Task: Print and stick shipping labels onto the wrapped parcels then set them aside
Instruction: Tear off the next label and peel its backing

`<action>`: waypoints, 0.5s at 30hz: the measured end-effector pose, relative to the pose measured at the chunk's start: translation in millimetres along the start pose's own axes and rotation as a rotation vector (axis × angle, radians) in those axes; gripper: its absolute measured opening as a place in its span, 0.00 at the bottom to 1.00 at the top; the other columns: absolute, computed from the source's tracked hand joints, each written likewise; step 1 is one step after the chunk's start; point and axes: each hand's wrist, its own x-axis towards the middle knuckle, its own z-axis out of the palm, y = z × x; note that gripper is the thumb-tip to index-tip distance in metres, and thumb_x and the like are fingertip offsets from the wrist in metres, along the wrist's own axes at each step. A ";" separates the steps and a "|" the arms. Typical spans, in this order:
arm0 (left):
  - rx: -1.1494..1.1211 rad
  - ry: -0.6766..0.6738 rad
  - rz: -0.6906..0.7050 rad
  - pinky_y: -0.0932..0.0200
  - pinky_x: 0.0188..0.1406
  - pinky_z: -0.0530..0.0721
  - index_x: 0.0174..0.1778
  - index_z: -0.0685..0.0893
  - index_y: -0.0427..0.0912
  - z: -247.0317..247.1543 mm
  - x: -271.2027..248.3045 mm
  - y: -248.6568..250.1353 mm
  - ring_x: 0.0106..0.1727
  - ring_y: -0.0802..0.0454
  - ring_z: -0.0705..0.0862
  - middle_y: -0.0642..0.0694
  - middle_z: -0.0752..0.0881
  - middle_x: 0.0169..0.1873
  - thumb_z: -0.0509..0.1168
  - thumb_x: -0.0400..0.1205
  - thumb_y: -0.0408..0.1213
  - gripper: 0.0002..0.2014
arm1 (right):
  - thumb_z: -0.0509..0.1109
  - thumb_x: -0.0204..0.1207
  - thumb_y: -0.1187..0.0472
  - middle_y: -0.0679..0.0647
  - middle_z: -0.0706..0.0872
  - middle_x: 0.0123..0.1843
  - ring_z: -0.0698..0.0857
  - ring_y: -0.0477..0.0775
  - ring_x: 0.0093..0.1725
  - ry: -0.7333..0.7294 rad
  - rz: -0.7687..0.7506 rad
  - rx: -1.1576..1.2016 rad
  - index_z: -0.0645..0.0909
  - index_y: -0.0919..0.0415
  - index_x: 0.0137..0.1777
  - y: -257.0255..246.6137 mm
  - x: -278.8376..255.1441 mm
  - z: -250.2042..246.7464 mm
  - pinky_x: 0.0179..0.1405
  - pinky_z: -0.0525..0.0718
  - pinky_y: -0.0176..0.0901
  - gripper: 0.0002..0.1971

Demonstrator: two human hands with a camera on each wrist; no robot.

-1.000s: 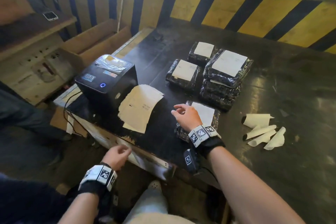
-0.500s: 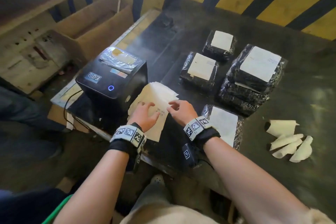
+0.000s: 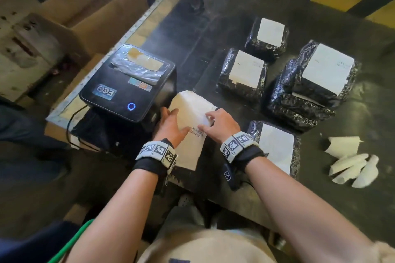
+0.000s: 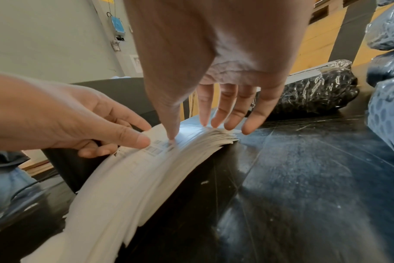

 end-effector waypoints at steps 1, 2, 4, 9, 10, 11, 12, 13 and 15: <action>-0.014 -0.005 0.001 0.42 0.67 0.75 0.76 0.66 0.47 -0.7 0.0 -1.0 0.72 0.39 0.71 0.43 0.60 0.73 0.71 0.77 0.45 0.32 | 0.73 0.69 0.37 0.49 0.79 0.64 0.81 0.52 0.61 -0.002 0.000 -0.002 0.81 0.47 0.67 0.4 0.8 -0.1 0.57 0.84 0.56 0.28; -0.028 -0.006 0.002 0.42 0.67 0.75 0.76 0.66 0.48 -0.8 0.4 -1.7 0.72 0.40 0.70 0.44 0.60 0.72 0.72 0.77 0.44 0.32 | 0.74 0.68 0.37 0.49 0.79 0.63 0.81 0.52 0.61 -0.001 0.002 -0.001 0.81 0.46 0.66 0.8 1.3 -0.4 0.57 0.85 0.56 0.27; -0.052 0.010 0.010 0.43 0.67 0.76 0.75 0.67 0.48 -0.2 1.4 -3.2 0.71 0.41 0.71 0.45 0.62 0.69 0.73 0.76 0.44 0.33 | 0.75 0.67 0.36 0.48 0.80 0.62 0.81 0.51 0.59 0.008 -0.001 -0.001 0.82 0.45 0.64 1.8 2.3 -1.3 0.55 0.85 0.55 0.26; -0.117 0.034 0.009 0.46 0.67 0.75 0.72 0.68 0.48 1.7 3.4 -3.2 0.70 0.44 0.71 0.46 0.64 0.67 0.75 0.74 0.40 0.32 | 0.76 0.68 0.38 0.45 0.82 0.58 0.81 0.48 0.56 0.037 -0.015 0.027 0.82 0.45 0.61 3.2 3.1 -0.9 0.53 0.86 0.53 0.24; -0.121 0.036 0.010 0.47 0.66 0.76 0.71 0.69 0.48 1.7 3.8 -3.0 0.69 0.45 0.71 0.46 0.64 0.66 0.75 0.74 0.40 0.32 | 0.76 0.68 0.38 0.45 0.82 0.58 0.81 0.48 0.56 0.040 -0.017 0.024 0.82 0.45 0.61 3.3 2.9 -0.5 0.53 0.86 0.53 0.23; -0.124 0.038 0.011 0.47 0.65 0.76 0.70 0.69 0.48 1.8 4.5 -3.0 0.69 0.45 0.72 0.46 0.65 0.66 0.75 0.74 0.39 0.31 | 0.75 0.69 0.38 0.45 0.82 0.57 0.81 0.48 0.57 0.039 -0.020 0.017 0.83 0.44 0.60 3.2 2.7 -0.1 0.53 0.86 0.54 0.21; -0.129 0.037 0.011 0.48 0.64 0.76 0.69 0.70 0.48 1.7 5.0 -2.8 0.68 0.45 0.72 0.46 0.65 0.65 0.75 0.74 0.39 0.30 | 0.75 0.69 0.39 0.46 0.82 0.57 0.80 0.49 0.57 0.037 -0.024 0.011 0.84 0.44 0.59 3.5 2.5 0.7 0.53 0.85 0.54 0.20; -0.138 0.037 0.009 0.49 0.63 0.76 0.68 0.70 0.48 1.6 5.8 -2.7 0.67 0.45 0.72 0.46 0.65 0.65 0.75 0.75 0.39 0.28 | 0.75 0.70 0.39 0.46 0.82 0.56 0.80 0.49 0.57 0.035 -0.027 0.010 0.84 0.44 0.58 3.7 2.3 1.0 0.53 0.85 0.54 0.19; -0.167 0.057 0.003 0.50 0.62 0.77 0.65 0.72 0.47 2.1 8.0 -2.9 0.67 0.44 0.73 0.46 0.66 0.64 0.72 0.77 0.38 0.22 | 0.75 0.70 0.40 0.46 0.82 0.56 0.80 0.49 0.57 0.033 -0.030 0.024 0.85 0.44 0.58 4.4 2.3 1.8 0.53 0.86 0.54 0.18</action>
